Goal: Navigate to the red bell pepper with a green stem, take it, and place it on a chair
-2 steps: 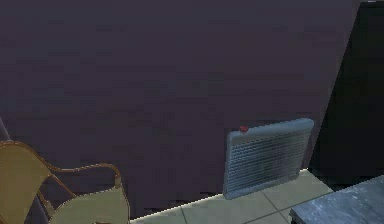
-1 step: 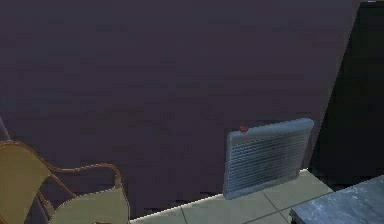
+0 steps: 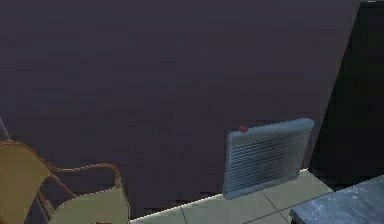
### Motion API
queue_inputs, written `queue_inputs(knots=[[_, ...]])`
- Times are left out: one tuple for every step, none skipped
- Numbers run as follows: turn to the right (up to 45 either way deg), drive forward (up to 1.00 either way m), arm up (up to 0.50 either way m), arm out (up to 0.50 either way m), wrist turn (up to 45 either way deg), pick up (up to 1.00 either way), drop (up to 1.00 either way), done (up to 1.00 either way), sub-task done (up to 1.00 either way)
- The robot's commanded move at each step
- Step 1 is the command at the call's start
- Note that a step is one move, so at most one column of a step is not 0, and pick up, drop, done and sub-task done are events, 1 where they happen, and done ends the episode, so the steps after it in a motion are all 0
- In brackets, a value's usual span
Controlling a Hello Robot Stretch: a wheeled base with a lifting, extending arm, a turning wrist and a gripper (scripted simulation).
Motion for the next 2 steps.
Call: queue_inputs(knots=[[0.0, 0.0, 0.0, 0.0, 45.0, 0.0, 0.0, 0.0, 0.0], [0.0, 0.0, 0.0, 0.0, 45.0, 0.0, 0.0, 0.0, 0.0]])
